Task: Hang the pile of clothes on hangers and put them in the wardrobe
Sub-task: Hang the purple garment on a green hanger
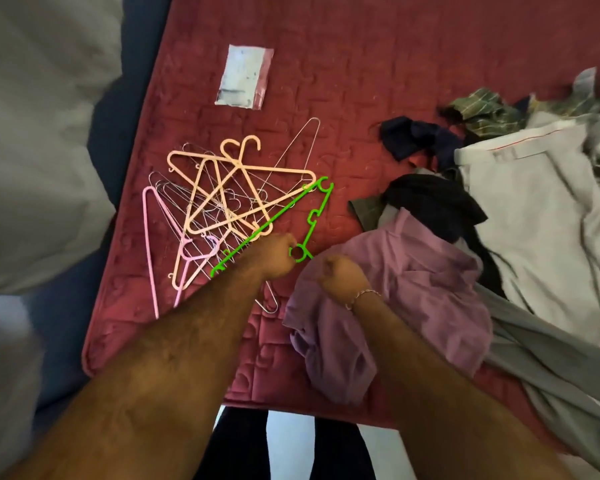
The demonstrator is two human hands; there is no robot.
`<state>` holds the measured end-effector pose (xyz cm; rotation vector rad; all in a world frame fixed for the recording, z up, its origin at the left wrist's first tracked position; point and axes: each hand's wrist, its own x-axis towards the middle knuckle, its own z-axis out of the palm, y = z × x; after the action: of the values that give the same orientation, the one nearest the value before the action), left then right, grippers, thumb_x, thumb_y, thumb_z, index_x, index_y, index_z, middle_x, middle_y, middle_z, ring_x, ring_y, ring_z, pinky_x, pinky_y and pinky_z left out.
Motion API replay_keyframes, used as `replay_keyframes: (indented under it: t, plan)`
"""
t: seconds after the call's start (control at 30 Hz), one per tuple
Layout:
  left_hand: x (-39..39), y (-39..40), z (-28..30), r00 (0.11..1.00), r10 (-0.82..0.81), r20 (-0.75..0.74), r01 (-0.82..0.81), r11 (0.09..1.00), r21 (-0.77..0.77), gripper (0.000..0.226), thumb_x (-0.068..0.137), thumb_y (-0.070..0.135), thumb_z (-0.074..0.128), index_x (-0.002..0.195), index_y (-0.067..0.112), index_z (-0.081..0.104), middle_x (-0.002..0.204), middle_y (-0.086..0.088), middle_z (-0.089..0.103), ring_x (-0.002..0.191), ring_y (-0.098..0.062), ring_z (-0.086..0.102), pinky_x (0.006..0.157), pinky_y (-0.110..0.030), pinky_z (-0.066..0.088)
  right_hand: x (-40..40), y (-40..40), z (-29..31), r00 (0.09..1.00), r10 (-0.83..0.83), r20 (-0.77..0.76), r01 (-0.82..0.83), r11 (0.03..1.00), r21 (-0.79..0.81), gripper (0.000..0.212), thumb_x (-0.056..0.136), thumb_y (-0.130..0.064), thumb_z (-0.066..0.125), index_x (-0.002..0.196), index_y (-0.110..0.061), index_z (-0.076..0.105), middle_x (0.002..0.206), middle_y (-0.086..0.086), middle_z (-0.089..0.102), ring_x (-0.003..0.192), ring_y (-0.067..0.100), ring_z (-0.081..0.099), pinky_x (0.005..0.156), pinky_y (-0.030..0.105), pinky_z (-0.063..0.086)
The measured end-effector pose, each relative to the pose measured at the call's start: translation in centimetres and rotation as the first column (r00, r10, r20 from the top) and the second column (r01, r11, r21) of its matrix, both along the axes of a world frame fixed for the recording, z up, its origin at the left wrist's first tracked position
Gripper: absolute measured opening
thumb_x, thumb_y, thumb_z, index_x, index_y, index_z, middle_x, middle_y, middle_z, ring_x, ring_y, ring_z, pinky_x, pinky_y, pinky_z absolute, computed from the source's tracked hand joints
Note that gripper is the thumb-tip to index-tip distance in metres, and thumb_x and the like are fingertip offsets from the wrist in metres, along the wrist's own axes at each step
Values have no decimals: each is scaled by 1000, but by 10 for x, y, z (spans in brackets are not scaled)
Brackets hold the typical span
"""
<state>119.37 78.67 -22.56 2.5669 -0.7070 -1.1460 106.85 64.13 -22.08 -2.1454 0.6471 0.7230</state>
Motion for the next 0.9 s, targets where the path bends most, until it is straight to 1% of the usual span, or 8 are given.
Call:
replay_keyframes:
  t: [0.1,0.23,0.3,0.4,0.5,0.67,0.8,0.9]
  plan:
    - [4,8,-45,999,-36,-33,37,998,44,48,91,15,64,138,10,56,136,-18,61,125,-36,59,102,-41,49,23,20,-50,999,-19,-42,18,1000,-9,28,93,-8,56,118,2,63,123,26,63,118,43,59,97,40,42]
    - [-8,20,-103,996,-84,-22,86,987,136,71,87,20,62,153,15,36,139,-15,57,127,-39,56,101,-50,51,41,31,-106,994,-83,-67,82,996,-18,70,87,-17,53,152,2,37,141,24,55,131,42,51,112,41,36]
    - [-20,22,-114,988,-145,50,133,973,190,80,86,23,64,157,17,28,140,-9,55,128,-35,52,100,-49,49,45,35,-125,986,-127,-106,125,992,-28,84,86,-20,60,160,-7,23,145,16,55,133,41,50,113,44,36]
    - [-26,26,-115,945,-191,264,130,964,233,66,91,22,58,152,23,35,131,-4,59,124,-29,52,99,-47,40,51,39,-135,963,-249,-102,251,968,4,71,87,-28,69,150,-17,38,128,10,67,124,41,56,105,44,43]
    - [-13,33,-99,901,-130,413,45,977,209,41,97,31,55,138,30,52,119,-1,69,116,-27,60,95,-46,35,56,39,-117,937,-349,-25,349,926,146,60,86,-40,74,138,-21,50,108,3,74,110,33,66,97,39,52]
    - [37,27,-33,795,-151,587,67,984,162,26,94,40,57,114,26,66,108,1,70,109,-27,63,104,-52,31,51,22,-55,972,-61,227,80,994,-73,70,84,-76,47,139,-33,56,117,-3,72,116,28,56,99,44,47]
    - [68,16,22,730,-112,675,36,991,125,25,96,38,53,109,25,70,105,1,72,108,-28,62,109,-56,31,48,5,-29,891,-369,264,328,926,185,64,80,-86,51,123,-38,59,98,-3,73,97,21,71,91,48,56]
    - [74,8,48,706,34,707,-34,999,-15,33,102,44,45,99,20,67,96,-6,70,94,-34,65,96,-51,43,39,-6,-3,855,-420,304,372,906,202,48,90,-65,62,126,-33,60,93,-4,69,91,17,68,88,38,55]
